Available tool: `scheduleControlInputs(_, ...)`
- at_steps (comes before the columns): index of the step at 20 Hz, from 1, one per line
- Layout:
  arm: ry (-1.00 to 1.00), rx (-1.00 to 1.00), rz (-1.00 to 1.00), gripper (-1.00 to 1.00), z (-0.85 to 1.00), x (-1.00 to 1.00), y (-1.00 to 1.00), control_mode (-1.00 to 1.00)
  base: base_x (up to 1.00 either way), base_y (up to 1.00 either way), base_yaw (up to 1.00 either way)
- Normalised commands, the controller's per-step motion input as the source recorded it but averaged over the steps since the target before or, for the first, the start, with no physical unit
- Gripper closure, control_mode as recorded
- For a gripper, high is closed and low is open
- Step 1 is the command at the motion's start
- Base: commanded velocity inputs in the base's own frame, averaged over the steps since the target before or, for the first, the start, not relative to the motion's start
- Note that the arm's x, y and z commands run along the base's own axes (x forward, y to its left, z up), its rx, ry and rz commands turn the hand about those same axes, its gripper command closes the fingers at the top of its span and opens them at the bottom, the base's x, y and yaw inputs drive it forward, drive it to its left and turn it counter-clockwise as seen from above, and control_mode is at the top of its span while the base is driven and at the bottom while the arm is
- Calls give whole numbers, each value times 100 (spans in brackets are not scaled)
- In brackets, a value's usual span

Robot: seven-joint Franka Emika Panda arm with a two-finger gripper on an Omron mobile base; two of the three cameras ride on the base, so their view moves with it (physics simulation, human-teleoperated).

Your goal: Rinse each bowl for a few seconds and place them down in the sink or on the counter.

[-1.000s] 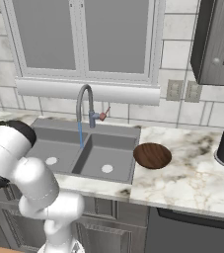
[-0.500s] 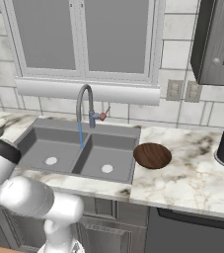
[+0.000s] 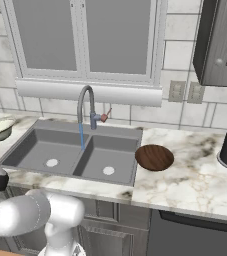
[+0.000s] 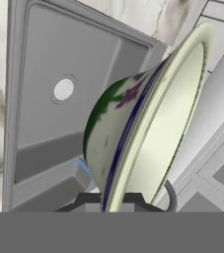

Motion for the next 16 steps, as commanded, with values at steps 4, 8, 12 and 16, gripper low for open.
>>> scheduleControlInputs(4,0,0,0,100,0,5,-35,-100,0,0,0)
scheduleControlInputs(8,0,0,0,100,7,0,-46,-100,0,0,0)
scheduleControlInputs(12,1,0,-1,100,9,1,-46,-100,0,0,0)
scheduleControlInputs(16,4,0,0,100,4,7,-40,-100,0,0,0)
